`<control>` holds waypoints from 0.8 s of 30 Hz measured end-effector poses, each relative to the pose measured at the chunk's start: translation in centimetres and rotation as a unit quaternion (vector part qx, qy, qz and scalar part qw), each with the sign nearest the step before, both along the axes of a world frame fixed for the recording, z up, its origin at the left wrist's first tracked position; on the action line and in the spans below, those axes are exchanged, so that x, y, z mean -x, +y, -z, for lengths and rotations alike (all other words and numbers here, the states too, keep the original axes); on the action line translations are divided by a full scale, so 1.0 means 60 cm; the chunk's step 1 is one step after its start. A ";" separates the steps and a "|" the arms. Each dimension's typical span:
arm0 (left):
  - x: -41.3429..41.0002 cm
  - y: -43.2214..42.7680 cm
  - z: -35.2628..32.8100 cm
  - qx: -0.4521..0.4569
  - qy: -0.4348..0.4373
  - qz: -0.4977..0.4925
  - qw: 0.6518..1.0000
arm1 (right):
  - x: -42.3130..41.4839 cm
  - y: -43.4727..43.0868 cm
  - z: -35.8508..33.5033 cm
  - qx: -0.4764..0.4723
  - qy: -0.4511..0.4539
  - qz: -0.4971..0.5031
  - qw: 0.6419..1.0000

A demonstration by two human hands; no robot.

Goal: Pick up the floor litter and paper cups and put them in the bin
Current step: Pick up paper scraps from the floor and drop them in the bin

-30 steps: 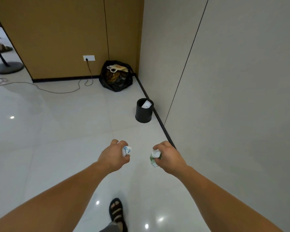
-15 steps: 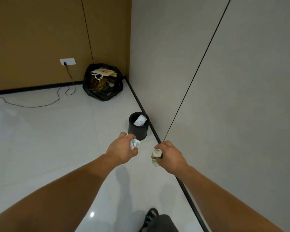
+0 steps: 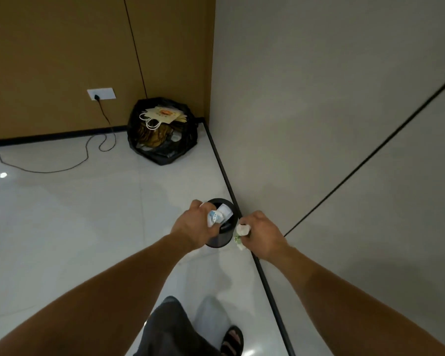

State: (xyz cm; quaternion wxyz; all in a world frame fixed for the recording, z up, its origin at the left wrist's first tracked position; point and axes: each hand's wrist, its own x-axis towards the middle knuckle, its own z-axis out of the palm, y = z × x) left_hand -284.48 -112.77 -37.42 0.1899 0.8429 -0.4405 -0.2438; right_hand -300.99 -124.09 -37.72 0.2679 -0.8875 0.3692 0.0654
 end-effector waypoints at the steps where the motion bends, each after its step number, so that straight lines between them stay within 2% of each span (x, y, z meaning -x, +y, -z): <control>1: -0.022 -0.027 0.009 -0.002 0.004 0.004 1.000 | -0.021 -0.020 0.008 -0.007 0.001 0.002 1.000; 6: -0.149 -0.176 0.094 -0.014 0.035 0.018 0.999 | -0.135 -0.144 0.079 -0.038 0.019 0.028 0.999; 12: -0.241 -0.320 0.255 -0.059 0.088 0.058 0.993 | -0.228 -0.276 0.215 -0.048 0.053 0.101 0.992; 16: -0.270 -0.388 0.418 -0.038 0.109 0.064 0.991 | -0.274 -0.355 0.381 -0.060 0.051 0.145 0.986; 21: -0.290 -0.464 0.661 -0.002 0.122 0.030 0.992 | -0.311 -0.405 0.644 -0.039 0.079 0.099 0.991; 24: -0.282 -0.489 0.800 -0.007 0.130 0.045 0.990 | -0.309 -0.408 0.784 -0.052 0.083 0.094 0.991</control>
